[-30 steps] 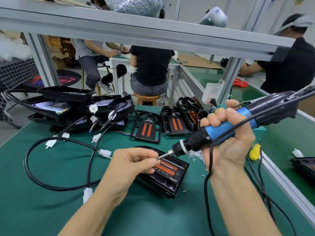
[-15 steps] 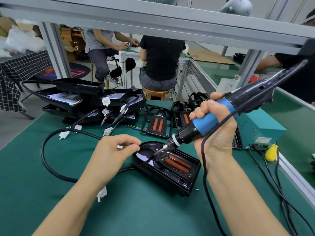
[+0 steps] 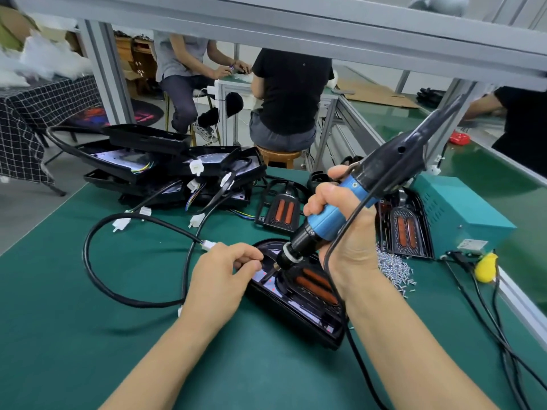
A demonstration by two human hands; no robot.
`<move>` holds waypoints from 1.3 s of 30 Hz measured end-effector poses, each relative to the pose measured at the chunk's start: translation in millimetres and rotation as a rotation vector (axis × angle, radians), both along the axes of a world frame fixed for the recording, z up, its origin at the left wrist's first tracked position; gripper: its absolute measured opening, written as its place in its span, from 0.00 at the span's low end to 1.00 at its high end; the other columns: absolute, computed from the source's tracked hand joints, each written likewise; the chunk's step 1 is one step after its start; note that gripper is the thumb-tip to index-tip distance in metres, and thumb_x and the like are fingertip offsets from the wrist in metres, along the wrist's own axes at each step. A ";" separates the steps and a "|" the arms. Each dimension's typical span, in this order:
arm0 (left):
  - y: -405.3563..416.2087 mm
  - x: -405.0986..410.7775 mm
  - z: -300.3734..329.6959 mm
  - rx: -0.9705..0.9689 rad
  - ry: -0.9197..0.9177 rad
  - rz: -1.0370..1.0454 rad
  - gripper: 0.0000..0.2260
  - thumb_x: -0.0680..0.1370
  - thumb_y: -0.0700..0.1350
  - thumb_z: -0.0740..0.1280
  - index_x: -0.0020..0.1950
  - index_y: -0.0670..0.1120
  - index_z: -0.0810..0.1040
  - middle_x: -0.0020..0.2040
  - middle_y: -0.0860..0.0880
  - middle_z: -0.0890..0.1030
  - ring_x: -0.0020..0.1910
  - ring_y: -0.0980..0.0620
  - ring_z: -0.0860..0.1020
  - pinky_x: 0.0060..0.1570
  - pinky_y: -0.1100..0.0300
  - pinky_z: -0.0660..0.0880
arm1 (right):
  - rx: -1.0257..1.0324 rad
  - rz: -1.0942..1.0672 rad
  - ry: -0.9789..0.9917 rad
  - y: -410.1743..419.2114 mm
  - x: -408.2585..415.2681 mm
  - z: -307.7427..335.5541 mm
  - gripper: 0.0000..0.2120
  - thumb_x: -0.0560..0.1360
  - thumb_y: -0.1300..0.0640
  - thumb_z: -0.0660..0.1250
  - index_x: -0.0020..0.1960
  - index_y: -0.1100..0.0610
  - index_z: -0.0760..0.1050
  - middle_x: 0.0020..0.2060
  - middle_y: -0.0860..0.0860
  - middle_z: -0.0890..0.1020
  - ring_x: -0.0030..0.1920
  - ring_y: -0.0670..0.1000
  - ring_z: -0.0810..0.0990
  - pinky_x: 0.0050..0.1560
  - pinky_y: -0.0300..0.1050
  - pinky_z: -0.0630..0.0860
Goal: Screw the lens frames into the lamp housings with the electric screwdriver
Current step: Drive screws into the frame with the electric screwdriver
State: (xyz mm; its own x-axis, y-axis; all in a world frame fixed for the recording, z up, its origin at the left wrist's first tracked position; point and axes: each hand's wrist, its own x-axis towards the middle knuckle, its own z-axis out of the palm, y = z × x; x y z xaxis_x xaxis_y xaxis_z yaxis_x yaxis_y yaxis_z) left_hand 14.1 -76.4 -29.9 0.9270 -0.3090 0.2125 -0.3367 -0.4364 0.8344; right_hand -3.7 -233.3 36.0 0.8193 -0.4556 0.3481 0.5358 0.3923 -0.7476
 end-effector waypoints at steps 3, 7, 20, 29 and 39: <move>-0.4 0.7 -1.8 0.004 0.010 0.000 0.13 0.73 0.39 0.70 0.39 0.60 0.78 0.39 0.54 0.81 0.39 0.61 0.76 0.43 0.69 0.69 | -0.012 -0.004 0.012 2.6 -1.0 -2.5 0.10 0.66 0.67 0.63 0.45 0.56 0.72 0.23 0.50 0.72 0.24 0.49 0.71 0.31 0.40 0.70; -1.8 0.2 -3.5 0.006 0.028 -0.012 0.12 0.73 0.38 0.71 0.39 0.56 0.81 0.35 0.58 0.82 0.36 0.62 0.76 0.39 0.72 0.69 | -0.031 -0.019 0.029 6.7 -2.0 -4.9 0.10 0.65 0.66 0.64 0.45 0.57 0.71 0.24 0.50 0.72 0.25 0.50 0.70 0.32 0.42 0.68; -0.5 -1.0 8.4 -0.041 -0.038 -0.009 0.09 0.72 0.37 0.71 0.39 0.51 0.81 0.33 0.57 0.81 0.35 0.59 0.75 0.37 0.73 0.68 | 0.048 -0.005 -0.050 -8.6 -24.5 0.7 0.12 0.64 0.68 0.64 0.43 0.55 0.74 0.25 0.50 0.72 0.25 0.49 0.71 0.31 0.40 0.69; -115.6 -0.9 59.1 0.218 -0.346 -0.306 0.06 0.72 0.41 0.70 0.44 0.51 0.85 0.43 0.53 0.84 0.44 0.52 0.80 0.50 0.57 0.75 | 0.089 -0.401 -0.165 -99.0 -79.6 35.1 0.11 0.66 0.68 0.61 0.44 0.55 0.71 0.27 0.50 0.70 0.24 0.48 0.71 0.31 0.38 0.70; -217.3 -0.4 20.7 0.869 -0.322 -0.504 0.13 0.73 0.31 0.62 0.51 0.42 0.80 0.53 0.43 0.80 0.51 0.42 0.78 0.46 0.52 0.74 | 0.180 -0.548 -0.146 -138.1 -115.2 23.4 0.09 0.67 0.65 0.62 0.44 0.54 0.71 0.27 0.48 0.71 0.26 0.46 0.72 0.34 0.37 0.71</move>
